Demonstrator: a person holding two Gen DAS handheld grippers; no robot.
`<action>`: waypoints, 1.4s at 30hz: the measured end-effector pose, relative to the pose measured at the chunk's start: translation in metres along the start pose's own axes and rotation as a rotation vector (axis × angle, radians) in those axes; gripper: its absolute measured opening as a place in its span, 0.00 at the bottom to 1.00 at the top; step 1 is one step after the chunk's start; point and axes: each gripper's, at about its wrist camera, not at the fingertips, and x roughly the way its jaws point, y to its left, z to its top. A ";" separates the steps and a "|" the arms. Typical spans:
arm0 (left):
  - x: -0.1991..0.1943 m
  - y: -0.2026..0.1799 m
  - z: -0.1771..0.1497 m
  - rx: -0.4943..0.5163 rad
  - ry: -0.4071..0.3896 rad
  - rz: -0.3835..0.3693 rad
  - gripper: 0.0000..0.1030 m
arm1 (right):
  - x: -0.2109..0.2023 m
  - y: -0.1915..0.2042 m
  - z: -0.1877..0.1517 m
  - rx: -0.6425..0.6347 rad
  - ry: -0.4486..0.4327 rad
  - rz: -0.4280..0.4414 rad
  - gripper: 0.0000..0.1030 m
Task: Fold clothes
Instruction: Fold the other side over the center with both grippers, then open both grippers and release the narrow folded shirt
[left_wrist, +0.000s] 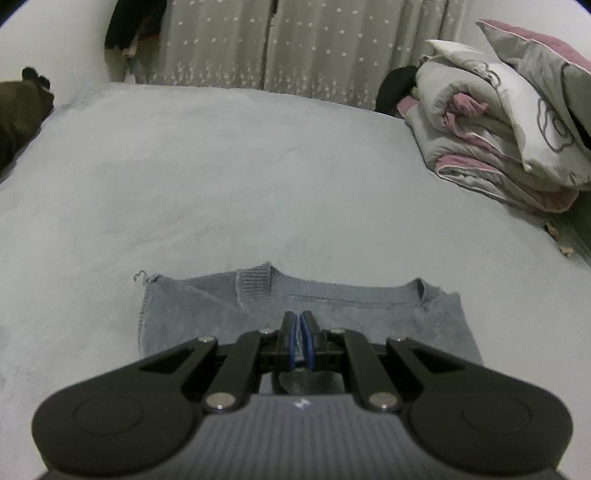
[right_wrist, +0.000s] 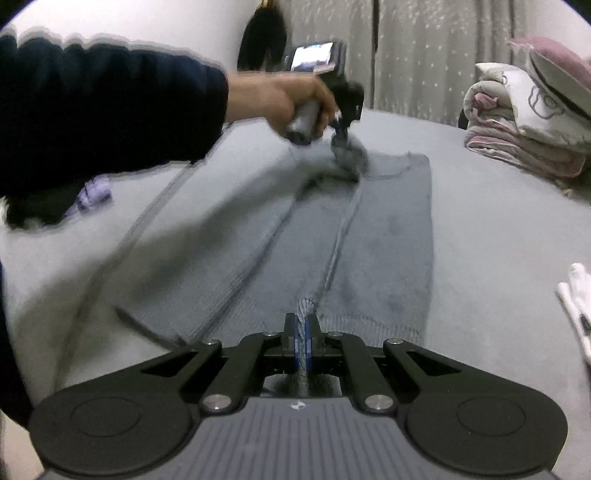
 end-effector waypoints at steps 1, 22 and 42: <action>0.000 0.001 -0.001 0.004 -0.002 0.003 0.06 | 0.000 0.001 0.000 -0.006 0.000 0.005 0.06; -0.153 0.104 -0.106 -0.079 0.108 -0.073 0.46 | -0.007 0.001 0.004 0.073 -0.043 0.111 0.15; -0.202 0.140 -0.144 -0.124 0.129 -0.060 0.69 | 0.048 -0.061 0.063 0.323 -0.082 0.068 0.35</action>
